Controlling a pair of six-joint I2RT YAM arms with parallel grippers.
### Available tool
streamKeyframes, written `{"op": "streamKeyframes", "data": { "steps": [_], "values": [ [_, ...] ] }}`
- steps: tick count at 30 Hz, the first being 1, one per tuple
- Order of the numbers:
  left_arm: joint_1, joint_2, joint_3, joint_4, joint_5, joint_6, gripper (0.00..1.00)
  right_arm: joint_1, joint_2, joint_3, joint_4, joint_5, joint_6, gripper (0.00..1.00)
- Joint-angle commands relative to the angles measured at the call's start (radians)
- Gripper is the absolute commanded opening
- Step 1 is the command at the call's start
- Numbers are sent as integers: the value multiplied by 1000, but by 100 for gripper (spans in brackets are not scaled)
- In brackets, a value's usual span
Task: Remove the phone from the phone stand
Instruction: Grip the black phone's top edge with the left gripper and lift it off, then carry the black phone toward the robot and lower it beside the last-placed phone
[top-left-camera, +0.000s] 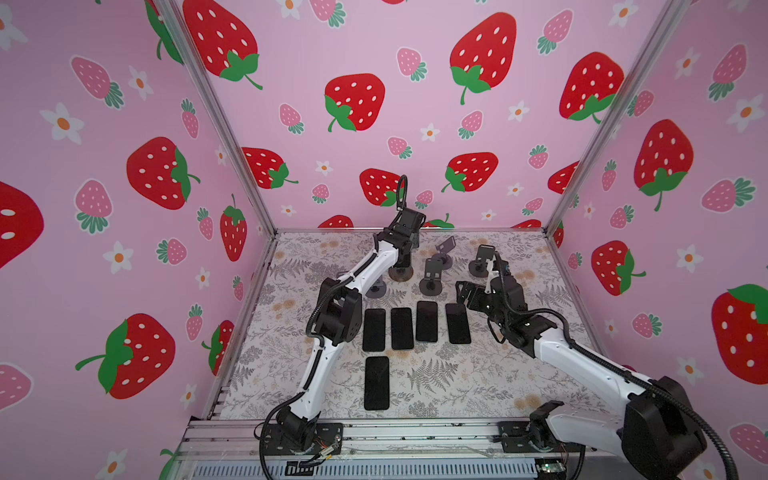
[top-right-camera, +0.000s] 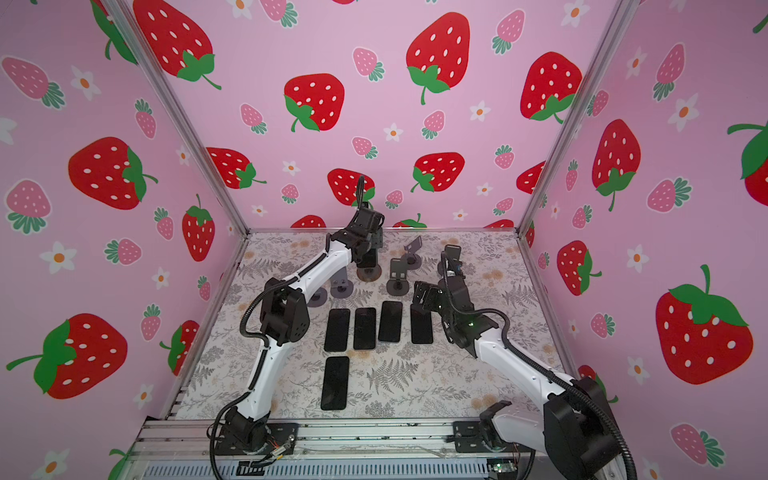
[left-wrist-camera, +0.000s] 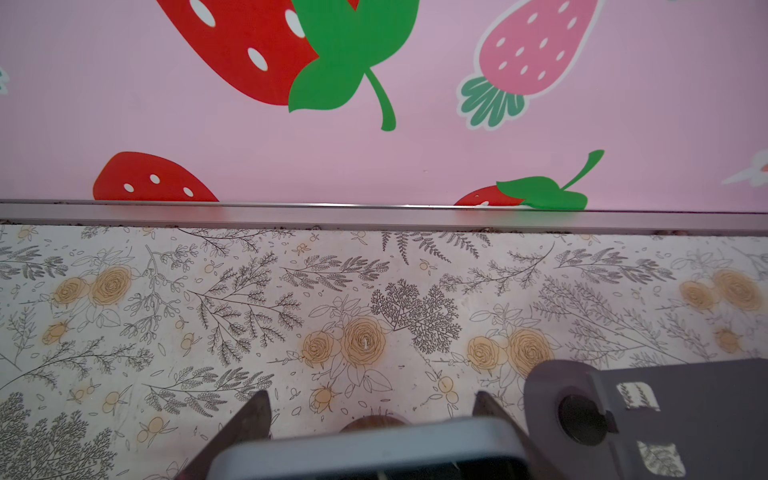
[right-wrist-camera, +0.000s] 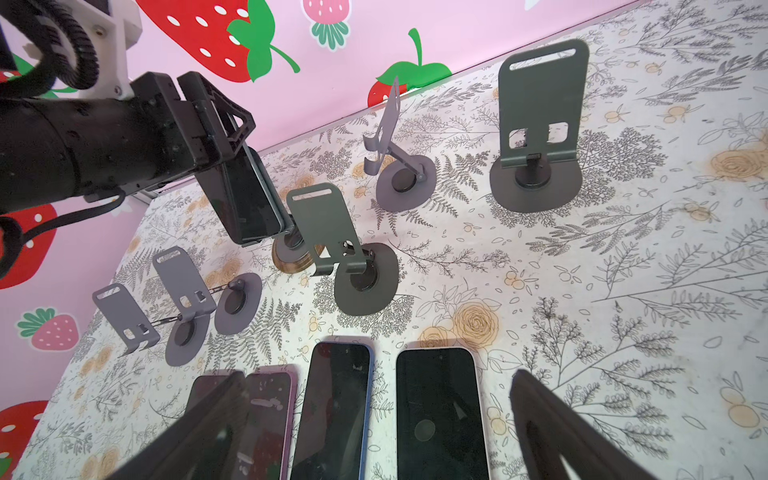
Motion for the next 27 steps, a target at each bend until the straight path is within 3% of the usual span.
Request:
{"op": "streamKeyframes", "data": {
  "steps": [1, 13, 27],
  "values": [
    [-1, -73, -3, 33, -15, 21, 72, -8, -34, -12, -11, 22, -3, 100],
    [-9, -194, -25, -8, 40, -1, 70, -13, -39, -23, -5, 23, -1, 100],
    [-49, -625, -545, 78, 193, -118, 69, -14, -24, -11, 16, 27, 4, 100]
  ]
}}
